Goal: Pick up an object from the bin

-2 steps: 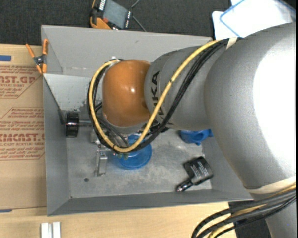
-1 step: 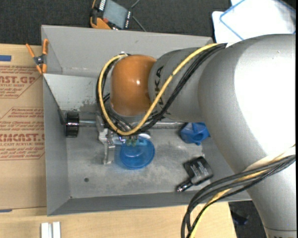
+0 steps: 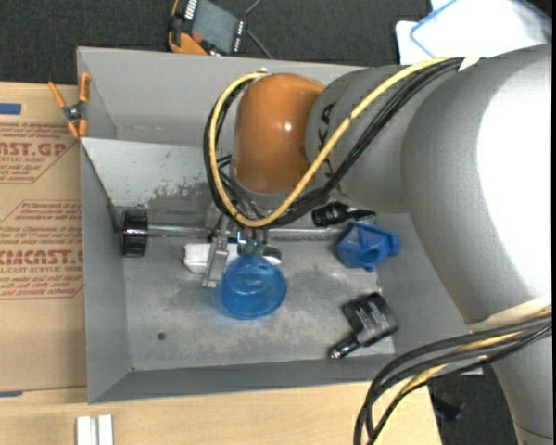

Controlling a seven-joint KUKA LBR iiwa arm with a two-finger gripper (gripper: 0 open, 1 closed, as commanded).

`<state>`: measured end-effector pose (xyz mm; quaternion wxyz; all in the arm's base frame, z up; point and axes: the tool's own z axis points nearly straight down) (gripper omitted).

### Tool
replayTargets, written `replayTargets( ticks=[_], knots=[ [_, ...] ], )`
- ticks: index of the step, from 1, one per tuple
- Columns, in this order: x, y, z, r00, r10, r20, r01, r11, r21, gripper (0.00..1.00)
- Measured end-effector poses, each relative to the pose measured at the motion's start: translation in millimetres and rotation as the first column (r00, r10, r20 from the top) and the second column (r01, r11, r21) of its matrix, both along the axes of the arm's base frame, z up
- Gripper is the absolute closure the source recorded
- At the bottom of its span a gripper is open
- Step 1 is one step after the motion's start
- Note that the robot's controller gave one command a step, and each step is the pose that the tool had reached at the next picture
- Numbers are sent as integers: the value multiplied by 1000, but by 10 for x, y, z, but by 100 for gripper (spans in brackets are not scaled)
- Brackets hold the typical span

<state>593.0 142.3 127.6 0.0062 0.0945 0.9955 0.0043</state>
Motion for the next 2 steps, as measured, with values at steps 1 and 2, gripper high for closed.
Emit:
replayTargets(
  ticks=[1, 2],
  knots=[
    [-21, -388, -277, 954, 299, 4, -299, 954, -1, 0],
    [-86, -377, -578, 1000, 24, 2, -24, 1000, 6, 0]
  ],
)
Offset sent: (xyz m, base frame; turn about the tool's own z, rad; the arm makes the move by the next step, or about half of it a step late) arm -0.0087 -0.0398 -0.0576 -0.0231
